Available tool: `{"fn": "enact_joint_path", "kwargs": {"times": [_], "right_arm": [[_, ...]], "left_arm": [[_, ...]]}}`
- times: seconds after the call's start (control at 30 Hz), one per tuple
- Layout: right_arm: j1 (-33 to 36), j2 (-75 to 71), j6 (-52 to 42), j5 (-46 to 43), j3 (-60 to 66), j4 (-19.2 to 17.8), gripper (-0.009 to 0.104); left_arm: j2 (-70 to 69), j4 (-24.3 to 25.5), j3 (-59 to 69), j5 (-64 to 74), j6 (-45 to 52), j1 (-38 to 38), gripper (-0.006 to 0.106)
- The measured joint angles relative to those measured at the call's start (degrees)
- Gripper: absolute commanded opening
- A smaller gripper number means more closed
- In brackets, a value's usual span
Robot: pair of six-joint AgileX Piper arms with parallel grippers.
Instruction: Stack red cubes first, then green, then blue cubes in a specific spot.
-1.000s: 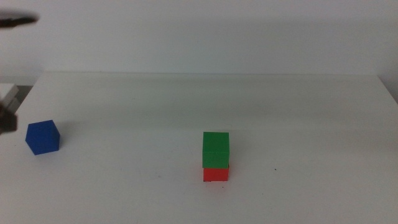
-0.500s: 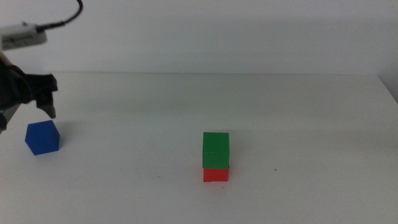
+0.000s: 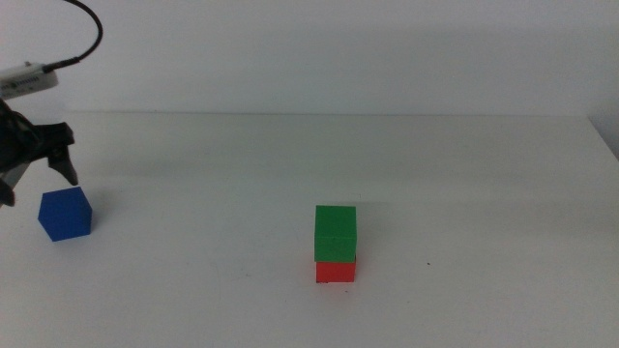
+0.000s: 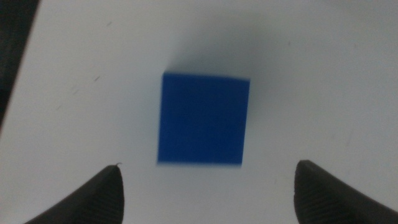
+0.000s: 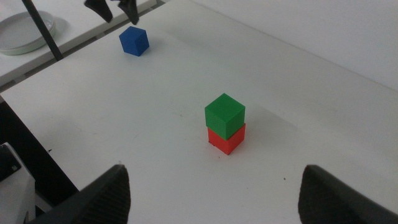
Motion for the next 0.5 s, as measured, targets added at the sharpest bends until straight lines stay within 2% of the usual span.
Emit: {"fn": "enact_joint_path", "kwargs": {"times": [0.5], "right_arm": [[0.0,0.0,0.0,0.0,0.0,0.0,0.092]], "left_arm": [[7.2,-0.8,-0.7,-7.2,-0.5,0.0,0.094]]}}
